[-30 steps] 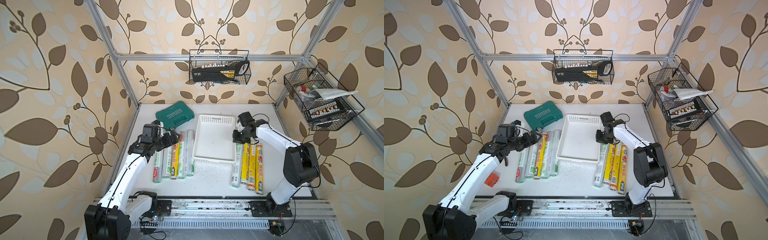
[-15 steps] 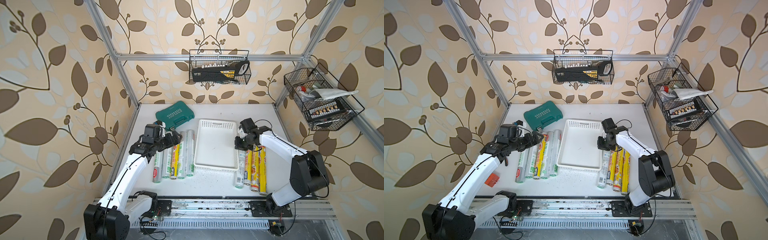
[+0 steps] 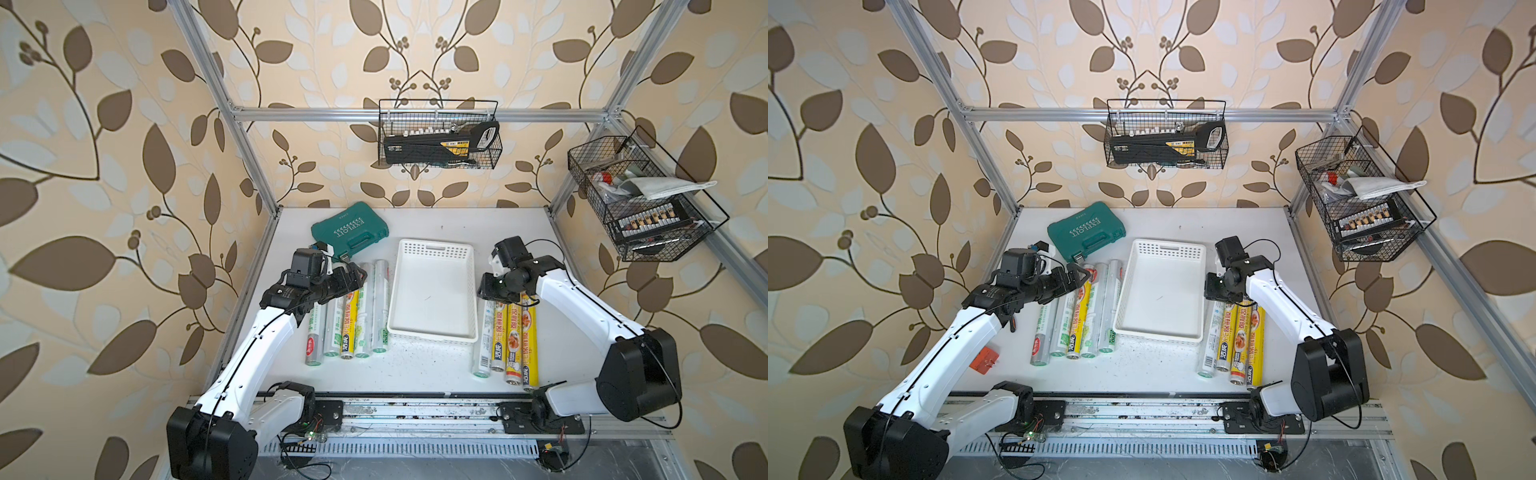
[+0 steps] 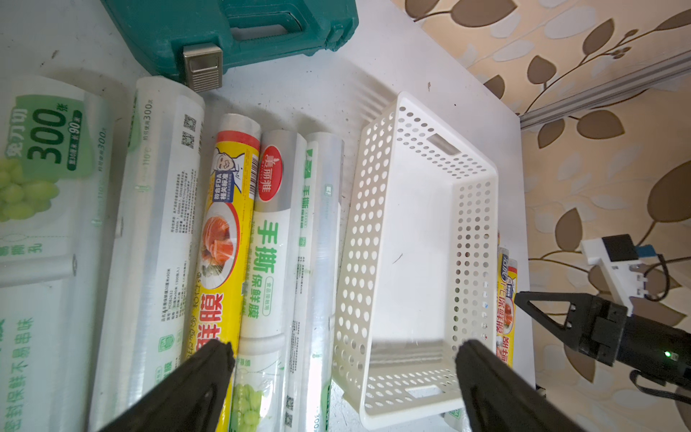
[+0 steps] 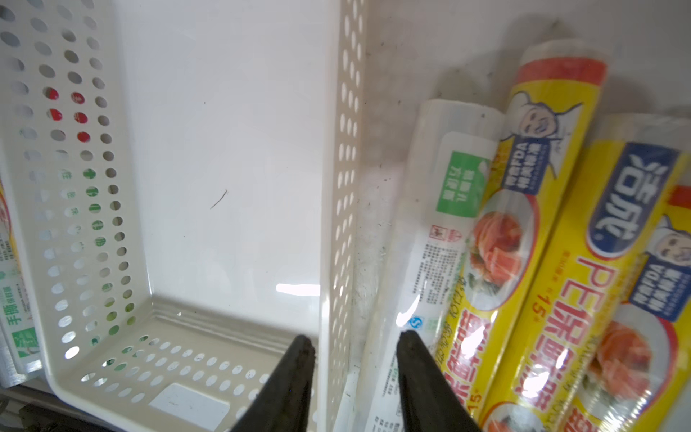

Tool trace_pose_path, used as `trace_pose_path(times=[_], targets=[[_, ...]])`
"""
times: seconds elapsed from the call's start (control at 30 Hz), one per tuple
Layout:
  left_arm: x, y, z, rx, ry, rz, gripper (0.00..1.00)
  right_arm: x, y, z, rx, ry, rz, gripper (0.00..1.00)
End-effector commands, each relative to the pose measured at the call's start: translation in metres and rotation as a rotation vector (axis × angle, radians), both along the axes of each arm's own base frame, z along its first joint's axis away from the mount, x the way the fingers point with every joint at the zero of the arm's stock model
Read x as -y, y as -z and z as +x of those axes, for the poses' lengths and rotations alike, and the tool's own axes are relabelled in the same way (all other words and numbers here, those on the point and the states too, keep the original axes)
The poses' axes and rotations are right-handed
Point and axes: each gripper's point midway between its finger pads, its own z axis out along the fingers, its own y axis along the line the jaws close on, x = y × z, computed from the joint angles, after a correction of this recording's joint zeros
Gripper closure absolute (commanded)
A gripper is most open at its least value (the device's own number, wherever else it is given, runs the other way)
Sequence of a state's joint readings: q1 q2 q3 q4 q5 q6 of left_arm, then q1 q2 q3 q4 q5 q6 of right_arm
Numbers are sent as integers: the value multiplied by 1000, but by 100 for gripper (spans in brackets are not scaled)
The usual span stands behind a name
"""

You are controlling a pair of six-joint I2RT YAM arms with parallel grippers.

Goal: Put the plastic wrap into the basket
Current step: Move the basket to the center of the board, then pick up the plastic wrap from the center of the board.

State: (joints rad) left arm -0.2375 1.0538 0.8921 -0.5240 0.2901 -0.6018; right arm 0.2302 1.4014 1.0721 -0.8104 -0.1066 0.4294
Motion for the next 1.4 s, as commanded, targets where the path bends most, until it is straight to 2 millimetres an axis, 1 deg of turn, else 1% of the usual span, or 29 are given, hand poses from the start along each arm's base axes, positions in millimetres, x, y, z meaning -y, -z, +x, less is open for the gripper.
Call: trace_pose_path(times=[0.0,0.13,0.37,0.53,0.63,0.73,1.0,1.23,1.37], targets=[[2,-5,2,16,6,3,1,16,8,-15,-46,42,-21,60],[4,-3,3,11,8,1,1,15,19,-22,-65,46,4,60],[6,0,3,4,10,-1,1,5,38,-34,-96,50,60,58],[7,1,4,4,10,-1,1,-7,49,-41,-112,23,47,51],[7,2,5,3,12,-1,1,-10,58,-44,-133,16,27,49],[8,2,5,0,12,0,1,-9,66,-45,-147,20,7,49],[7,3,5,0,9,8,1,-2,78,-45,-165,31,-41,49],[5,5,5,-4,5,18,1,-3,88,-46,-186,26,-49,48],[5,3,6,1,4,15,1,-3,93,-45,-196,24,-55,45]])
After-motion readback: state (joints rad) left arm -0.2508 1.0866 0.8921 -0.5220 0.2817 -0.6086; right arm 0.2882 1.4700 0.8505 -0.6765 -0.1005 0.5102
